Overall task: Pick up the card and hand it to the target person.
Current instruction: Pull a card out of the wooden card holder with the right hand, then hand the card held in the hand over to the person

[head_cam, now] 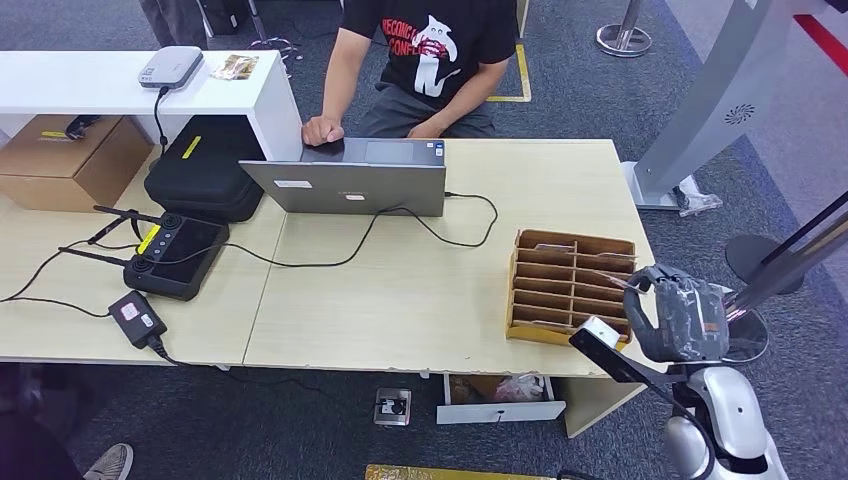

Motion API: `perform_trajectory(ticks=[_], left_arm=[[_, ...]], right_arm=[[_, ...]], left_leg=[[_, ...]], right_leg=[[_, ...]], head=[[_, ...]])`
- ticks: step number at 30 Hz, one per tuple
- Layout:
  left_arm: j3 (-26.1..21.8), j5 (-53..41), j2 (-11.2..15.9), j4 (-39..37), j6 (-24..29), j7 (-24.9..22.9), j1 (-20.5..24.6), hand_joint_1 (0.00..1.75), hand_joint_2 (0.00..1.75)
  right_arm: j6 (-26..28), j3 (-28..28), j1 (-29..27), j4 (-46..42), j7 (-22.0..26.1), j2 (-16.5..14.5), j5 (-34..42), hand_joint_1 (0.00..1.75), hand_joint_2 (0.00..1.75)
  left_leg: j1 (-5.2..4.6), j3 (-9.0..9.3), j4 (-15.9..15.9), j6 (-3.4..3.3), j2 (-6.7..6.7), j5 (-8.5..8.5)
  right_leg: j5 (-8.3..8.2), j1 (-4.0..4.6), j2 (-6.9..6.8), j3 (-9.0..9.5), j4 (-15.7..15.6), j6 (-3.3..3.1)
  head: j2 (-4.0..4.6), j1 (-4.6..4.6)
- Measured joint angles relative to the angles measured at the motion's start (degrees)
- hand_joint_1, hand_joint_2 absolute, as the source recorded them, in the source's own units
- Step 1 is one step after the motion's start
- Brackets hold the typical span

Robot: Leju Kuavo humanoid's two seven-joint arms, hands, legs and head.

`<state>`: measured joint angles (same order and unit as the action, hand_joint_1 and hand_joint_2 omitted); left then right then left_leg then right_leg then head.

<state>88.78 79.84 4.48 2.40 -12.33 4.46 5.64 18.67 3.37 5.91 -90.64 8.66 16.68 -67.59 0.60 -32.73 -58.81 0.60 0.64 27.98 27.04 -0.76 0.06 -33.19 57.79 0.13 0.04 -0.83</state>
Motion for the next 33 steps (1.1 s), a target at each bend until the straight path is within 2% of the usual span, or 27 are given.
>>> perform_trajectory(ticks=[8, 16, 21, 27, 28, 29, 31, 32, 33], left_arm=[[0.00, -0.43, 0.03, 0.00, -0.09, 0.00, 0.22, 0.00, 1.75], [0.00, -1.58, 0.05, 0.00, -0.17, 0.00, 0.32, 0.00, 1.75], [0.00, -3.01, 0.17, 0.00, -0.17, 0.00, 0.47, 0.00, 1.75], [0.00, -3.64, 0.50, 0.00, -0.17, 0.00, 0.60, 0.00, 1.75], [0.00, -3.64, 0.51, 0.00, -0.17, 0.00, 0.62, 0.00, 1.75], [0.00, -3.62, 0.52, 0.00, -0.16, -0.01, 0.64, 0.00, 1.75], [0.00, -3.53, 0.52, 0.00, -0.12, -0.04, 0.65, 0.00, 1.75], [0.00, -3.45, 0.52, 0.00, -0.10, -0.11, 0.64, 0.00, 1.75], [0.00, -3.34, 0.51, 0.00, -0.09, -0.19, 0.65, 0.00, 1.75]], right_arm=[[1.16, 1.28, 8.41, 6.81, 2.82, -0.99, 3.20, 1.47, 1.75], [1.53, 5.78, 17.20, 14.12, 3.69, -3.18, 3.72, 1.52, 1.75], [0.59, 9.24, 23.37, 19.33, 3.35, -4.45, 3.75, 1.61, 1.75], [0.36, 12.60, 29.56, 25.79, 3.64, -6.29, 4.52, 1.61, 1.75], [0.36, 13.17, 30.35, 26.85, 3.69, -6.73, 4.58, 1.50, 1.75], [0.37, 13.77, 31.08, 27.87, 3.70, -7.19, 4.58, 1.30, 1.75], [0.37, 14.74, 32.28, 29.71, 3.78, -8.09, 4.58, 0.51, 1.75], [0.38, 15.16, 32.83, 30.56, 3.87, -8.51, 4.59, 0.21, 1.75], [0.40, 15.54, 33.34, 31.43, 4.01, -8.92, 4.63, 0.00, 1.75]], left_leg=[[0.00, -0.01, 0.00, 0.03, 0.01, -0.03], [0.01, -0.02, 0.00, 0.09, 0.02, -0.08], [0.01, -0.01, 0.00, 0.10, 0.03, -0.12], [0.02, -0.01, 0.00, 0.12, 0.03, -0.14], [0.02, -0.01, 0.00, 0.12, 0.03, -0.14], [0.02, 0.00, 0.00, 0.12, 0.03, -0.14], [0.03, 0.00, 0.00, 0.12, 0.04, -0.14], [0.03, 0.00, 0.00, 0.12, 0.04, -0.14], [0.03, 0.00, 0.00, 0.12, 0.04, -0.14]], right_leg=[[-0.02, 0.00, 0.00, 0.02, 0.02, 0.00], [-0.02, 0.01, -0.03, 0.02, 0.07, -0.01], [-0.04, 0.01, -0.04, 0.02, 0.08, -0.03], [-0.06, 0.01, -0.04, 0.01, 0.10, -0.05], [-0.06, 0.01, -0.04, 0.01, 0.10, -0.05], [-0.06, 0.01, -0.04, 0.01, 0.10, -0.05], [-0.06, 0.01, -0.05, 0.01, 0.11, -0.06], [-0.06, 0.01, -0.05, 0.01, 0.11, -0.06], [-0.06, 0.02, -0.05, 0.01, 0.11, -0.06]], head=[[0.00, 0.01], [0.00, -0.01], [0.00, 0.00], [0.00, 0.00], [0.00, 0.00], [0.00, 0.00], [0.00, 0.00], [0.00, 0.00], [0.00, 0.00]])
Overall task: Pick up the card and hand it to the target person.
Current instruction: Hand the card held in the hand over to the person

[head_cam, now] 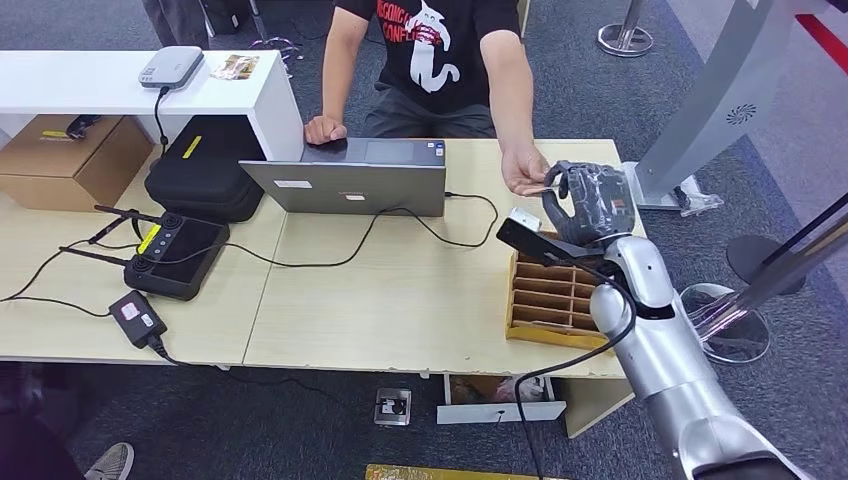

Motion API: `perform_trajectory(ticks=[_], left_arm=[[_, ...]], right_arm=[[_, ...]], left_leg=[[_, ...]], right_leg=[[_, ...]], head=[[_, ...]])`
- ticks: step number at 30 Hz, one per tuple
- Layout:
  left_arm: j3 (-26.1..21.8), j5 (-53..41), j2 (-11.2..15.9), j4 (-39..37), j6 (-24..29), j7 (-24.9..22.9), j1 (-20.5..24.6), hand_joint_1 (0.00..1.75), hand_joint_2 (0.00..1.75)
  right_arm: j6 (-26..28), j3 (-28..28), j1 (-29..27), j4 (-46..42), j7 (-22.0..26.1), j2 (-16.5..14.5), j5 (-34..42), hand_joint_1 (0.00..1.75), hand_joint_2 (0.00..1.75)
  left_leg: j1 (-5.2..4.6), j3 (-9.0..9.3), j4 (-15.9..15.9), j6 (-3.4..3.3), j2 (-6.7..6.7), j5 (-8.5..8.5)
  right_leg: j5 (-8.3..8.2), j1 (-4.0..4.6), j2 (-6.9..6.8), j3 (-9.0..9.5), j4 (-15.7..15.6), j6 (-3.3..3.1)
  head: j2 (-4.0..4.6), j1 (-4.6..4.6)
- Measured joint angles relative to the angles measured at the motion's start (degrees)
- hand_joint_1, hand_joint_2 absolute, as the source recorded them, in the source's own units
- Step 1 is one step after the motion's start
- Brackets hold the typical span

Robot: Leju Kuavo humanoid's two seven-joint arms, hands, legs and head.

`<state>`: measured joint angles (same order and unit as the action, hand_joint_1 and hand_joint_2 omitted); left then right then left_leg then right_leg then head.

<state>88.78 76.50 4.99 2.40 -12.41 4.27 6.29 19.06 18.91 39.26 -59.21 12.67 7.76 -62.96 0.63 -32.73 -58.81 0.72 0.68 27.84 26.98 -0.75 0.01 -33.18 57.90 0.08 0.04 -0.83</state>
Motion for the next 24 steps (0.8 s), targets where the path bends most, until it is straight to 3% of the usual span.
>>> perform_trajectory(ticks=[9, 24], left_arm=[[0.00, 1.05, -0.01, 0.00, 0.25, -0.14, -0.04, 0.00, 1.75], [0.00, 2.29, -0.07, 0.00, 0.37, -0.14, -0.14, 0.00, 1.75]], right_arm=[[0.30, 2.19, 3.23, 6.27, 0.87, -2.72, 0.82, 0.00, 1.75], [0.57, 3.20, 3.98, 8.65, -0.72, -3.35, 0.63, 0.00, 1.75]], left_leg=[[-0.01, 0.00, 0.00, 0.00, 0.00, 0.00], [0.00, 0.02, -0.01, 0.00, 0.00, 0.00]], right_leg=[[0.00, 0.00, -0.01, 0.00, 0.01, 0.00], [0.00, 0.00, 0.00, -0.01, 0.00, 0.00]], head=[[0.00, 0.00], [0.00, 0.00]])
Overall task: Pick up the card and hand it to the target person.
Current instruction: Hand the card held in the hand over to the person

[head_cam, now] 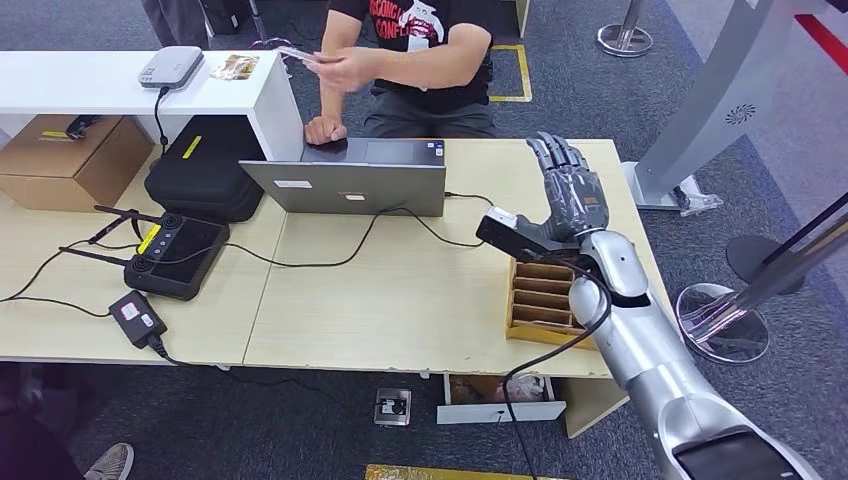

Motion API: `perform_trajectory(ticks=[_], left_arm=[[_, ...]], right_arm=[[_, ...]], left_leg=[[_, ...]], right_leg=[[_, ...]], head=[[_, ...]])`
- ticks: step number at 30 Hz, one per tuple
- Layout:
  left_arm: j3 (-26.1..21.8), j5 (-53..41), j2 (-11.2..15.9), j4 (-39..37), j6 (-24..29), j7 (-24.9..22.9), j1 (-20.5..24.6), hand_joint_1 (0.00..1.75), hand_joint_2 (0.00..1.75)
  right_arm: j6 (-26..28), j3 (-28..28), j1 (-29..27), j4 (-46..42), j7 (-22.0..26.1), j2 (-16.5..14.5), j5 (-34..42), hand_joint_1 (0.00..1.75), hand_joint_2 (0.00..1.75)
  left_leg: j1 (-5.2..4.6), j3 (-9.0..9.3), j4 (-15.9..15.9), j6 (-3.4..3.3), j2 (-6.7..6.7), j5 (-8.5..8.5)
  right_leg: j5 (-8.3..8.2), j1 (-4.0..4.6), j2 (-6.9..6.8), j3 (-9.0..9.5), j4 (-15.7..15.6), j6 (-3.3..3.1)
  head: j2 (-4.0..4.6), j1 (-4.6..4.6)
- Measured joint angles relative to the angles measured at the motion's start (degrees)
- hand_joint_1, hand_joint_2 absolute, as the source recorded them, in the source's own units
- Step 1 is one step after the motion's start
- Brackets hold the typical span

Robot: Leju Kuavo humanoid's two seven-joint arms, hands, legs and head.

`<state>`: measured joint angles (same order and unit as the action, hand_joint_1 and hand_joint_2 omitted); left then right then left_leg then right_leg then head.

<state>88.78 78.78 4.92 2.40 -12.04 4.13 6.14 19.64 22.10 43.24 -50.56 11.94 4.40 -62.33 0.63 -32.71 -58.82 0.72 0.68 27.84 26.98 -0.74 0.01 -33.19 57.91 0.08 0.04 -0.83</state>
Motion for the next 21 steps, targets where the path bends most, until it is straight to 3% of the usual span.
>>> perform_trajectory(ticks=[5, 9, 14, 21], left_arm=[[0.00, 1.33, -0.10, 0.00, -0.03, 0.00, -0.18, 0.00, 1.75], [0.00, 2.83, -0.25, -0.14, -0.15, 0.09, -0.47, 0.00, 1.75], [0.00, 4.42, -0.48, -0.48, -0.17, 0.35, -0.91, 0.00, 1.75], [0.00, 5.75, -0.52, -0.76, -0.14, 0.35, -1.15, 0.00, 1.75]], right_arm=[[-3.37, 0.23, -0.43, -3.10, -2.23, 1.29, -1.59, 0.00, 1.75], [-7.81, 0.41, -1.95, -8.34, -3.42, 4.04, -1.45, 0.00, 1.75], [-14.13, 0.31, -6.42, -18.79, -5.14, 10.21, -0.80, 0.00, 1.75], [-17.47, -1.79, -12.70, -29.46, -5.38, 18.02, 1.47, 0.00, 1.75]], left_leg=[[-0.01, 0.00, -0.01, 0.00, 0.00, 0.00], [-0.01, -0.01, -0.02, -0.01, 0.04, 0.01], [-0.03, -0.03, -0.03, -0.03, 0.04, 0.03], [-0.03, -0.03, -0.04, -0.03, 0.04, 0.03]], right_leg=[[0.00, -0.01, 0.00, -0.01, -0.01, 0.00], [0.00, -0.01, -0.03, -0.03, -0.03, 0.00], [0.01, -0.02, -0.04, -0.04, -0.07, 0.01], [0.01, -0.02, -0.03, -0.06, -0.08, 0.01]], head=[[0.00, 0.00], [0.00, 0.01], [0.00, 0.00], [0.00, 0.01]])
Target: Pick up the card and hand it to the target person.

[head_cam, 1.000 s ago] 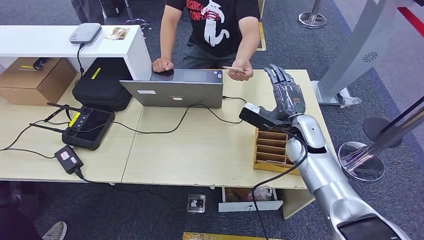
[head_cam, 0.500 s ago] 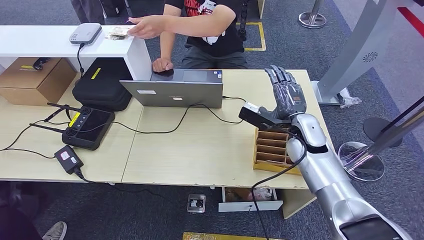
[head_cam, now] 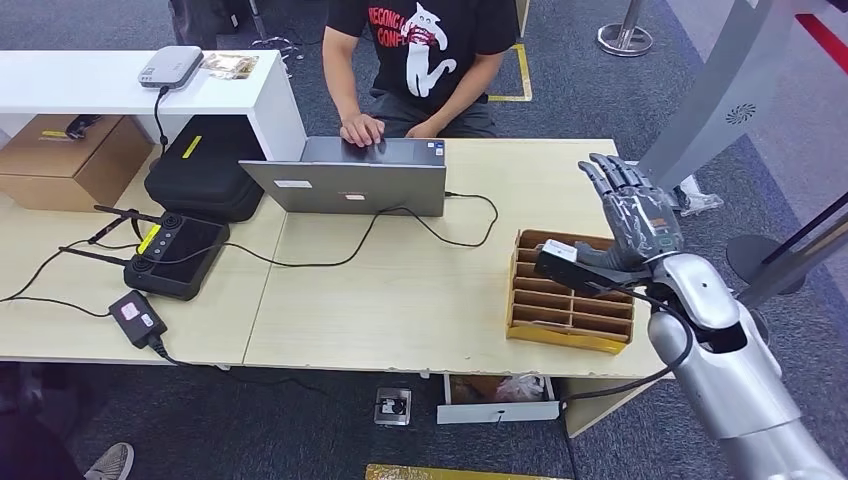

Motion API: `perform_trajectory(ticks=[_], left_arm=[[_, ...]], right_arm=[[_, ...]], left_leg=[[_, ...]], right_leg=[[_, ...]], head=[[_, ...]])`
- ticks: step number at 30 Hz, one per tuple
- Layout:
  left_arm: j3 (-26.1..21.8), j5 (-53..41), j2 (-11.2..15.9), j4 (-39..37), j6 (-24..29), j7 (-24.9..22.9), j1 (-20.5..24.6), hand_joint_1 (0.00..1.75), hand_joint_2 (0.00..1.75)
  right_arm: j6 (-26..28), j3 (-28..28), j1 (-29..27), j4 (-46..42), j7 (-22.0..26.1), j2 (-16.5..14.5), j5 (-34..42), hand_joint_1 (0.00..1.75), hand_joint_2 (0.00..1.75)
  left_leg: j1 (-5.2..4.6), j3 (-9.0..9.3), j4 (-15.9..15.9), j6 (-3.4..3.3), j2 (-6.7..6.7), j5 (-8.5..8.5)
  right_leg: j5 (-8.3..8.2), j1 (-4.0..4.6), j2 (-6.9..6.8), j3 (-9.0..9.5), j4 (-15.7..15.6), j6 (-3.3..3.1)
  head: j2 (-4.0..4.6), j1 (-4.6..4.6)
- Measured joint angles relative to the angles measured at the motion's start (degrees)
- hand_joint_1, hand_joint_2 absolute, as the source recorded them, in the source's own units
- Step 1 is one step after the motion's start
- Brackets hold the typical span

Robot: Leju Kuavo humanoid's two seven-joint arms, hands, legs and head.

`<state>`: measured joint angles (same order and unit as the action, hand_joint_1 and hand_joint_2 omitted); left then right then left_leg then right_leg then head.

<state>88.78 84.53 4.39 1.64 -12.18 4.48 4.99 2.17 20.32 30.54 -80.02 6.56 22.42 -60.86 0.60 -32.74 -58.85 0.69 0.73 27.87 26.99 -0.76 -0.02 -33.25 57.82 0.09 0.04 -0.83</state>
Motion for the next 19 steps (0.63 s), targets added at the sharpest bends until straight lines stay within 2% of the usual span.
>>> perform_trajectory(ticks=[5, 11, 14, 19], left_arm=[[0.00, 0.64, 0.00, -0.04, -0.40, 0.00, -0.18, 0.00, 1.75], [0.00, 0.24, 0.02, -0.04, -0.71, 0.00, -0.17, 0.00, 1.75], [0.00, -0.53, 0.03, -0.04, -0.69, -0.01, -0.15, 0.00, 1.75], [0.00, -1.39, 0.04, -0.04, -0.56, -0.01, -0.12, 0.00, 1.75]], right_arm=[[-1.57, -4.15, -6.03, -7.04, 1.57, 5.40, 5.09, 0.00, 1.75], [-2.22, -10.41, -13.50, -13.58, 1.92, 9.51, 7.48, 0.00, 1.75], [-2.21, -14.47, -18.38, -16.62, 3.00, 10.22, 10.45, 0.00, 1.75], [-5.14, -22.53, -27.24, -20.87, 10.05, 8.91, 22.73, 0.00, 1.75]], left_leg=[[0.00, -0.03, 0.00, 0.00, 0.11, 0.01], [0.00, -0.02, 0.00, 0.00, 0.10, 0.04], [0.01, -0.02, 0.00, -0.01, 0.11, 0.04], [0.01, -0.05, 0.02, -0.02, 0.12, 0.08]], right_leg=[[0.03, 0.00, -0.11, 0.02, -0.01, 0.04], [0.04, 0.00, -0.09, 0.01, -0.01, 0.04], [0.05, 0.00, -0.10, 0.01, -0.02, 0.04], [0.07, 0.01, -0.13, 0.01, -0.02, 0.04]], head=[[0.00, -0.01], [0.00, -0.01], [0.00, -0.01], [0.00, 0.00]])
